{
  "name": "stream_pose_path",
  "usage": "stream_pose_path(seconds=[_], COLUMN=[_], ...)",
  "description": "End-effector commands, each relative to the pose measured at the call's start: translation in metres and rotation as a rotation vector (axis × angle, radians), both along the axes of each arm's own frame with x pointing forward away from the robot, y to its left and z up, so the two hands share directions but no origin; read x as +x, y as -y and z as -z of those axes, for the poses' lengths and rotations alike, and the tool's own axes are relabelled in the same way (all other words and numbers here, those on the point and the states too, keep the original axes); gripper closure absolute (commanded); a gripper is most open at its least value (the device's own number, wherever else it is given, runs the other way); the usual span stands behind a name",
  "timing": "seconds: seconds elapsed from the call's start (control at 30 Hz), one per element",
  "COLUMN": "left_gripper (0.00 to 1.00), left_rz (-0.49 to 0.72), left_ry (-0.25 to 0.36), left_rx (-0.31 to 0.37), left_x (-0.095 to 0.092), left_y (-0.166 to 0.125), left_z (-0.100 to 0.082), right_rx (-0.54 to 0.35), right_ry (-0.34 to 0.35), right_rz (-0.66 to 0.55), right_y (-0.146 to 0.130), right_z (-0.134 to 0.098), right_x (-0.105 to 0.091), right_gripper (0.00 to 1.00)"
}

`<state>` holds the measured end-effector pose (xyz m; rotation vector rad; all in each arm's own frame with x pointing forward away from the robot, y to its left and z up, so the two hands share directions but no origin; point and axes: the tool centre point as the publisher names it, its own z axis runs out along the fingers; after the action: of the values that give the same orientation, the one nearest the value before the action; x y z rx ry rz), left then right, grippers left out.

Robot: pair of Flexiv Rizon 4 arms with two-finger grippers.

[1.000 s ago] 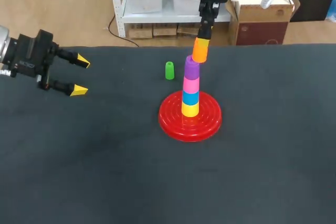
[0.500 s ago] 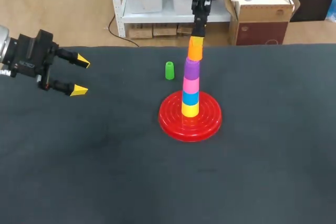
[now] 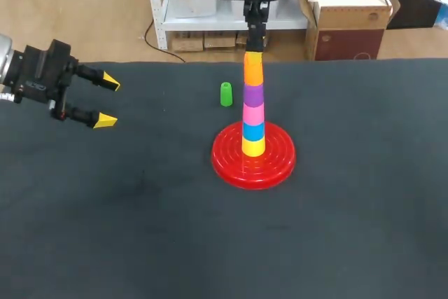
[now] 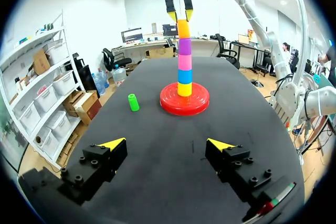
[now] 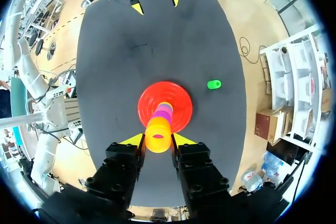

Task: Pick up and stack the cylinders on the red base in this order: pink,purple,orange,green

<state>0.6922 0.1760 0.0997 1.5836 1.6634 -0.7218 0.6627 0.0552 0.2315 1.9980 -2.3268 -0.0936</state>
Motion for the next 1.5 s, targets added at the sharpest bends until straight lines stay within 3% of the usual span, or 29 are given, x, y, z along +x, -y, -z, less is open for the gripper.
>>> stream_pose_path(seconds=[0.03,0.43,0.7,0.73,0.77,0.8,1.0,1.13,1.27,1.37,1.5], left_gripper=[0.0,0.0,0.0,0.0,0.0,0.0,0.0,0.0,0.0,0.0,0.0], left_rz=[-0.002,-0.002,-0.002,-0.002,-0.002,-0.002,-0.002,-0.002,-0.002,-0.002,-0.002], left_ry=[0.004,0.004,0.004,0.004,0.004,0.004,0.004,0.004,0.004,0.004,0.004], left_rx=[-0.001,-0.001,-0.001,-0.001,-0.001,-0.001,-0.001,-0.001,-0.001,-0.001,-0.001], left_x=[-0.001,-0.001,-0.001,-0.001,-0.001,-0.001,-0.001,-0.001,-0.001,-0.001,-0.001], left_y=[0.0,0.0,0.0,0.0,0.0,0.0,0.0,0.0,0.0,0.0,0.0], left_z=[0.001,0.001,0.001,0.001,0.001,0.001,0.001,0.001,0.001,0.001,0.001], right_rx=[-0.018,-0.015,-0.01,-0.009,-0.016,-0.017,-0.03,-0.048,-0.063,-0.087,-0.102], right_ry=[0.003,-0.007,-0.002,0.003,0.006,0.007,0.022,0.006,-0.019,-0.044,-0.055], right_rz=[0.003,0.077,0.093,0.092,0.085,0.078,0.044,0.001,-0.009,0.033,0.121], right_y=[-0.004,0.003,0.005,0.004,0.003,0.002,-0.008,-0.024,-0.037,-0.047,-0.056], right_z=[0.004,0.032,0.033,0.03,0.027,0.023,-0.009,-0.018,-0.011,0.007,0.03], right_x=[-0.01,-0.028,-0.018,-0.016,-0.013,-0.011,0.003,0.028,0.055,0.081,0.098], right_gripper=[1.0,1.0,1.0,0.8,0.48,0.0,0.0,0.0,0.0,0.0,0.0])
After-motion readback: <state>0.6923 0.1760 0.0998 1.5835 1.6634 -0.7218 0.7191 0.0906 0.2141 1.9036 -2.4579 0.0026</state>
